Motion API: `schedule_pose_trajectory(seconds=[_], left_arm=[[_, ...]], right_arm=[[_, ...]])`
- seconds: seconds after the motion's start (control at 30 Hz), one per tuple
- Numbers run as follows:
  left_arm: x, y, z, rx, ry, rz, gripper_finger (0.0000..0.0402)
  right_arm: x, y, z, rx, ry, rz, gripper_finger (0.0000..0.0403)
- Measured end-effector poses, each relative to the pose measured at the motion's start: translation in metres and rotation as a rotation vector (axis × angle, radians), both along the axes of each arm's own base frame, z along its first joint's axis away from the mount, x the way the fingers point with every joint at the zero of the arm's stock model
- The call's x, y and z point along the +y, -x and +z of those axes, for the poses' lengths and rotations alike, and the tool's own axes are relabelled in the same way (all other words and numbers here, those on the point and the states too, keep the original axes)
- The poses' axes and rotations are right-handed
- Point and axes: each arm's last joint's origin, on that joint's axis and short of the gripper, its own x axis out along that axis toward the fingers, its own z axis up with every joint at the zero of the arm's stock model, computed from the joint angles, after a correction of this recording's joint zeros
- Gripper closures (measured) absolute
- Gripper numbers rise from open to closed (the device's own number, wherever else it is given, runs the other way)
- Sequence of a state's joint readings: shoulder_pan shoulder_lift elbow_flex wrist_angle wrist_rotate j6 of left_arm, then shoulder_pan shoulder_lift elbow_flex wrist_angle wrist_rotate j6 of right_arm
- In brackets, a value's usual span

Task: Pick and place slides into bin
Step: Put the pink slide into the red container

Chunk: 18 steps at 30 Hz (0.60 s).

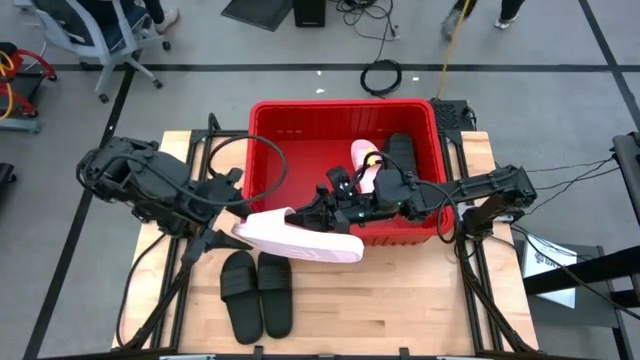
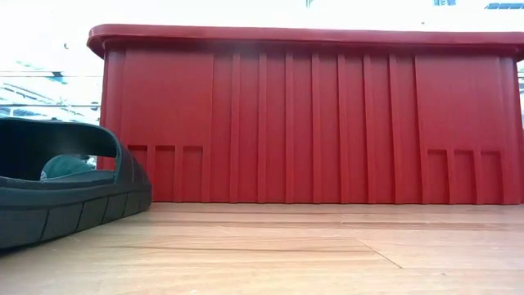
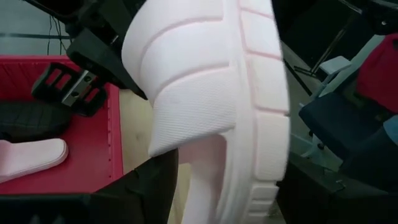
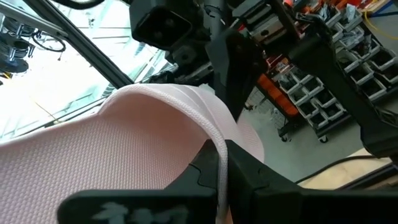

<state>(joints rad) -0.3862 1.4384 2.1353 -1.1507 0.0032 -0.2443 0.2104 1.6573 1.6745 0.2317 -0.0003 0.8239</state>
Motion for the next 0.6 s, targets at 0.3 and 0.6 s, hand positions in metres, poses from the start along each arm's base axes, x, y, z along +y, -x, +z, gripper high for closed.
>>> schedule_pose_trajectory(seconds=[0.3,0.6], left_arm=[[0.0013,0.0031,0.0017,-0.021,-0.026,-0.015,0.0229],[0.0011,0.0037,0.0027,-0.041,-0.056,-0.041,0.0379]], right_arm=[[0.0001,-0.0002,-0.0008,0.006,0.005,0.001,0.0402],[-0.0005,-0.0008,-0.0021,0.009,0.023,-0.007,0.0397]])
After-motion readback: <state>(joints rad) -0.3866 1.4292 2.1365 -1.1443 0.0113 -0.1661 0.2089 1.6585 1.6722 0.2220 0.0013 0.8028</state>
